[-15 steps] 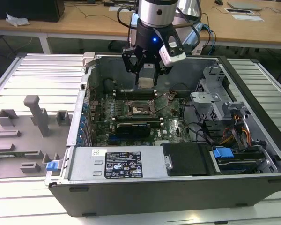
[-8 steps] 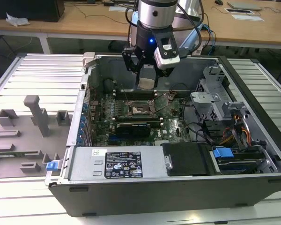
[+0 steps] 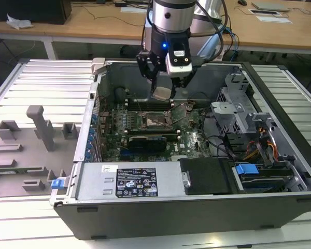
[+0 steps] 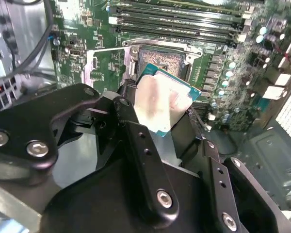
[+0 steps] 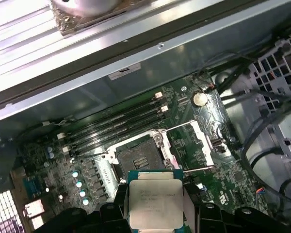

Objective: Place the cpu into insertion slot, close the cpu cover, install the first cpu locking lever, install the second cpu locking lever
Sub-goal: 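Place the cpu into insertion slot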

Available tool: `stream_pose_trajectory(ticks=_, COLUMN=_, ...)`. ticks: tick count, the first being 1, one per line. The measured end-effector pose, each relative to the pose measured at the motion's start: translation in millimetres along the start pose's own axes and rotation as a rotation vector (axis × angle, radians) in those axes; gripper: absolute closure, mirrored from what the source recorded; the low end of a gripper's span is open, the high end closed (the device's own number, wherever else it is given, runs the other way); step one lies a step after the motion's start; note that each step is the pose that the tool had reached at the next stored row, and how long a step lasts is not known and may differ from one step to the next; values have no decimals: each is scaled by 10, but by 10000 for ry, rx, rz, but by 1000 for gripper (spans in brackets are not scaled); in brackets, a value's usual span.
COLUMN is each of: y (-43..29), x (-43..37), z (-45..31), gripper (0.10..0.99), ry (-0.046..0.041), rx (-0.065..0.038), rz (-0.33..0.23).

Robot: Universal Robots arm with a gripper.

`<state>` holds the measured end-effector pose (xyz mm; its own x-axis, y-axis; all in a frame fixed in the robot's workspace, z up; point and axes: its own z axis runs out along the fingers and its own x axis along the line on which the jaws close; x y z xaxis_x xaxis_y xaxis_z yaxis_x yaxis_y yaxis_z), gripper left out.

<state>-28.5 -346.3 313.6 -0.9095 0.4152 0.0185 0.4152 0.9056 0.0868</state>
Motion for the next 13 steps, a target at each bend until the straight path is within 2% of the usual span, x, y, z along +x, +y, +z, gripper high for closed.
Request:
stream_pose_trajectory(ticks=6, y=-1, x=0, z=10, gripper=545, ry=-88, rx=-17, rz=1004)
stream_pose_trajectory(ticks=8, y=-1, x=0, z=16, gripper=545, ry=-141, rx=-29, rz=1605)
stream_pose_trajectory(ticks=13, y=-2, x=-1, z=26, gripper=545, ry=-220, rx=-45, rz=2515)
